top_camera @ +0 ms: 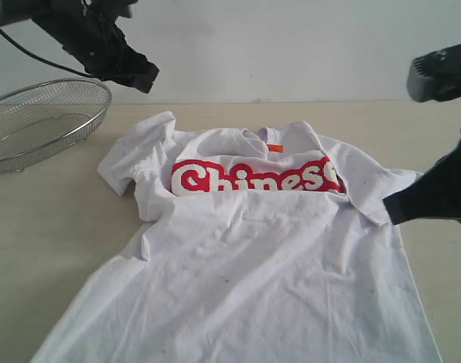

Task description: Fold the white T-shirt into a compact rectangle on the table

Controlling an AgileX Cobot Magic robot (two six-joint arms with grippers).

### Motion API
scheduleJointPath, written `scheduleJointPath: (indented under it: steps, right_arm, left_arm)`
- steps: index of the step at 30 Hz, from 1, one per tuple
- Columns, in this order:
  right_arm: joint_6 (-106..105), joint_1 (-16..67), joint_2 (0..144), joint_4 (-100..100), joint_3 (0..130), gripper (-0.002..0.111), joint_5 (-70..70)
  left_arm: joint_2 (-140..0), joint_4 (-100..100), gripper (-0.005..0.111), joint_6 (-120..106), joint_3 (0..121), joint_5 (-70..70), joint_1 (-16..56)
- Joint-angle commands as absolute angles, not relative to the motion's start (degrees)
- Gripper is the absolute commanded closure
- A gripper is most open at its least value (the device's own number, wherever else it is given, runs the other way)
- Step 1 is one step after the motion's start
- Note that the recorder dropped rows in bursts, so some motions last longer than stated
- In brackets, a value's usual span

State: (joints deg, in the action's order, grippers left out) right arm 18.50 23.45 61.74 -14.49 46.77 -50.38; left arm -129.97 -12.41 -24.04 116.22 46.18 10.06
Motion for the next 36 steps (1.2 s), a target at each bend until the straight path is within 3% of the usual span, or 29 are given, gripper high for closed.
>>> scheduleJointPath:
  steps: [1,2,8,16,25,36]
  right_arm:
    - [15.78,23.37,70.65,-15.18,46.70,0.109,-44.34]
    - [15.78,23.37,72.94,-15.05,46.70,0.109,-42.95]
    - [14.42,23.37,83.56,-13.37,46.70,0.109,-39.48]
    - [5.55,23.37,88.74,-4.42,46.70,0.109,-41.17]
    - [4.13,23.37,88.62,-3.09,46.70,0.109,-42.65]
    - [0.58,24.59,88.72,1.39,43.95,0.109,-42.72]
  left_arm:
    - [-125.39,-11.94,0.091,-23.49,116.69,57.77,9.72]
    - [-124.65,-12.12,0.103,-23.68,116.58,61.68,9.84]
    - [-121.43,-22.45,0.102,-25.08,114.41,69.96,10.02]
    - [-109.92,-27.55,0.102,-28.98,89.04,69.96,15.22]
    - [-98.73,-27.91,0.102,-29.19,52.50,44.99,20.88]
    - [-98.67,-32.68,0.102,-27.88,36.38,36.89,21.35]
